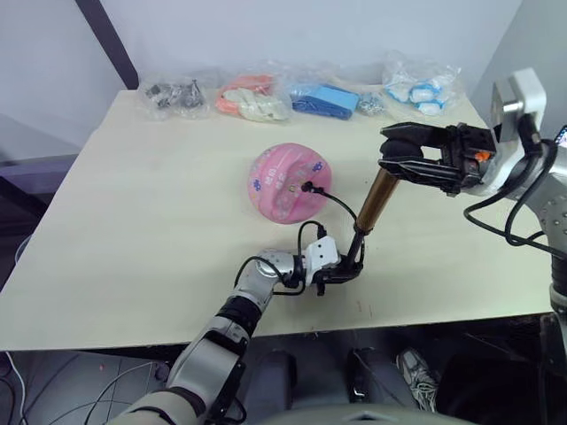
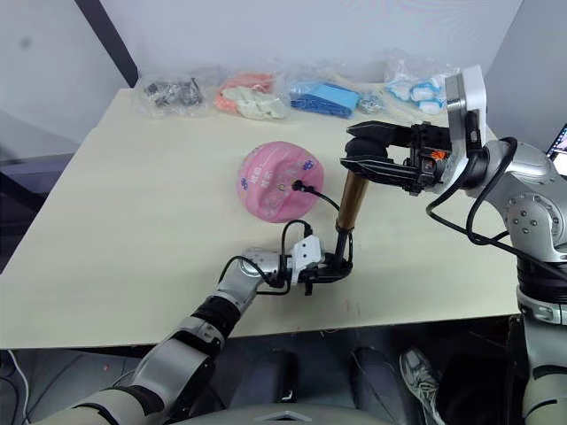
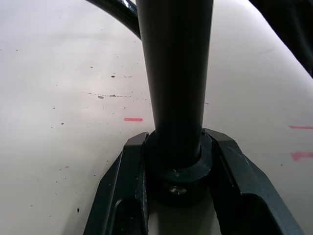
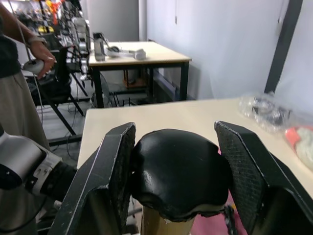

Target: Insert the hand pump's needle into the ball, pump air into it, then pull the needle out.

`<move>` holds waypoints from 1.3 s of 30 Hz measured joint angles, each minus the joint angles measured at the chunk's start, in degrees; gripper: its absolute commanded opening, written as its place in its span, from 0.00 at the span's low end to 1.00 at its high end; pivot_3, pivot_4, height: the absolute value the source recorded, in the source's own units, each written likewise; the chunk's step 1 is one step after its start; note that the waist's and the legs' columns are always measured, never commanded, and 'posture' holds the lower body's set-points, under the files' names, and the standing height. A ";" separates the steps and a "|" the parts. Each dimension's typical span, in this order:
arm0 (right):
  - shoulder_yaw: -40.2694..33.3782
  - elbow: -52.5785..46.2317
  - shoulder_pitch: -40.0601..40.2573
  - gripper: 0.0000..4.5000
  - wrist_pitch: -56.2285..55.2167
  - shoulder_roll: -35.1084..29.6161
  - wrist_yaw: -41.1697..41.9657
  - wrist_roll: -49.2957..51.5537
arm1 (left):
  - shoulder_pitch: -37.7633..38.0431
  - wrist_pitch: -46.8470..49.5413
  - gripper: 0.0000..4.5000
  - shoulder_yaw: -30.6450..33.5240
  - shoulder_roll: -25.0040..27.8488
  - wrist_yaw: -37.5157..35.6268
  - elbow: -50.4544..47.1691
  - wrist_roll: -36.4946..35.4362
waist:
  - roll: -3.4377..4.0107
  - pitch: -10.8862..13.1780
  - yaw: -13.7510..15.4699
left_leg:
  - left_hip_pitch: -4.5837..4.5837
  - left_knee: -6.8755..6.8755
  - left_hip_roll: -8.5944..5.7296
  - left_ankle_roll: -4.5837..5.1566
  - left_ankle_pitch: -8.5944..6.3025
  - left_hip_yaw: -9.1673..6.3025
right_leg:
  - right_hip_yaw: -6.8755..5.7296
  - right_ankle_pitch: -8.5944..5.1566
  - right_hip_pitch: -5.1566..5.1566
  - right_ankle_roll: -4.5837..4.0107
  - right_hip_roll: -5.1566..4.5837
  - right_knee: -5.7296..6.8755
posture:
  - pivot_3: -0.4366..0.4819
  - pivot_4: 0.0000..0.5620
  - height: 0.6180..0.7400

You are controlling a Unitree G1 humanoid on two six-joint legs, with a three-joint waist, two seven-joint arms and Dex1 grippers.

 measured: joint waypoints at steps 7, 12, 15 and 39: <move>1.77 -1.74 4.59 0.46 0.88 1.47 -2.07 -1.56 | -0.78 -4.89 0.25 -1.19 -0.23 2.51 3.91 0.37 | -0.19 -0.25 0.39 | 0.12 0.04 0.00 0.00 0.00 -0.02 | 0.00 -0.08 0.09 -0.25 -0.01 0.00 | 0.48 0.27 1.00; 4.39 -2.72 8.85 0.46 -1.49 3.07 -2.60 -5.57 | -1.42 -5.73 0.25 -1.35 -0.53 2.76 5.92 0.45 | -0.40 -0.70 0.68 | 0.15 0.04 0.01 0.00 0.00 -0.01 | 0.00 -0.08 0.11 -0.26 0.00 0.00 | 0.48 0.27 1.00; 6.99 -3.40 11.51 0.46 -3.00 4.03 -3.54 -9.49 | -1.80 -6.02 0.25 -1.45 -0.64 2.79 6.98 0.75 | -0.44 -1.10 0.75 | 0.17 0.03 0.03 0.00 0.00 -0.02 | -0.01 -0.09 0.11 -0.27 0.01 0.00 | 0.48 0.27 1.00; -0.98 -1.05 1.76 0.46 9.97 -1.21 -1.42 0.12 | -2.47 -6.01 0.25 -1.85 -1.24 2.48 7.48 1.33 | -0.16 -0.96 1.04 | 0.01 0.03 0.01 0.00 0.00 -0.09 | -0.01 -0.08 0.03 -0.29 -0.08 -0.05 | 0.48 0.27 1.00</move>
